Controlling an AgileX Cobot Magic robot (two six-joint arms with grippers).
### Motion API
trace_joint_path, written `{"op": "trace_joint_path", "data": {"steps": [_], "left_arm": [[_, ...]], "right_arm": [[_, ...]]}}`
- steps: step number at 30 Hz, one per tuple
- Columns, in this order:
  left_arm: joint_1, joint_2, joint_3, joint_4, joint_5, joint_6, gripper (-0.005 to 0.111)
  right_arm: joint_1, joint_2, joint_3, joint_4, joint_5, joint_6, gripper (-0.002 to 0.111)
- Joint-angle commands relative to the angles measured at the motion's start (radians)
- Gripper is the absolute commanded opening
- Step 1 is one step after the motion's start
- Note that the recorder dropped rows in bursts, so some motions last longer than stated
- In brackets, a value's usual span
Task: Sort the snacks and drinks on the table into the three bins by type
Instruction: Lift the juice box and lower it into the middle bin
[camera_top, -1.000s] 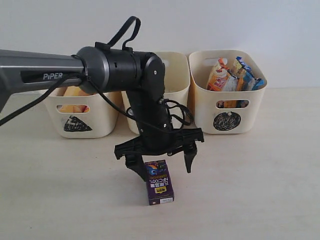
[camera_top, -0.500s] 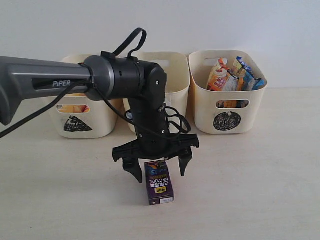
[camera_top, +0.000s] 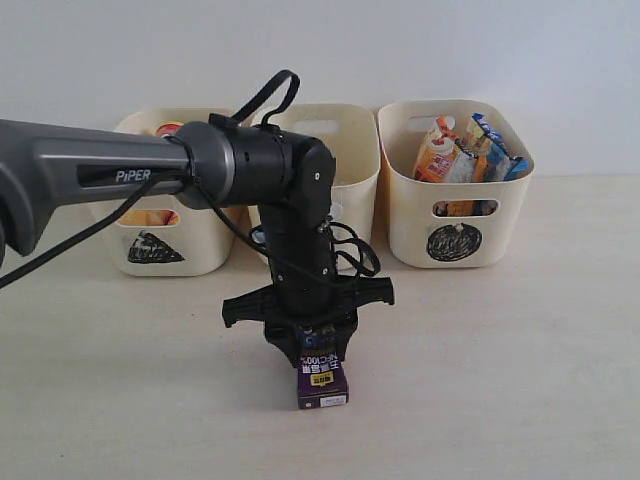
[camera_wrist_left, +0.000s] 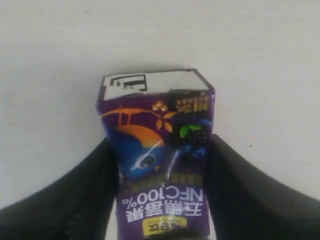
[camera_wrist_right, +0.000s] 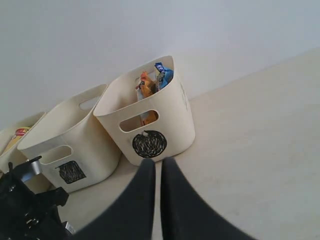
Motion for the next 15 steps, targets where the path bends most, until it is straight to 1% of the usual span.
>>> {"op": "trace_joint_path", "data": {"steps": [1, 5, 8, 10, 12, 15], "left_arm": [[-0.009, -0.019, 0.006, 0.02, 0.016, 0.01, 0.004], [-0.007, -0.063, -0.009, 0.055, 0.011, 0.017, 0.004], [-0.005, -0.112, -0.035, 0.058, 0.005, 0.12, 0.004], [-0.005, -0.15, -0.055, 0.082, -0.002, 0.158, 0.004], [-0.005, -0.184, -0.077, 0.109, -0.024, 0.194, 0.004], [0.004, -0.239, -0.123, 0.116, -0.094, 0.225, 0.004]], "right_arm": [[0.001, -0.005, 0.0, -0.002, -0.009, -0.006, 0.0], [0.001, -0.005, 0.0, -0.002, -0.009, -0.006, 0.0], [0.001, -0.005, 0.0, -0.002, -0.009, -0.006, 0.0], [0.001, -0.005, 0.0, -0.002, -0.009, -0.006, 0.0], [0.001, -0.005, 0.0, -0.002, -0.009, -0.006, 0.0], [0.001, -0.005, 0.0, -0.002, -0.009, -0.006, 0.0]]}}
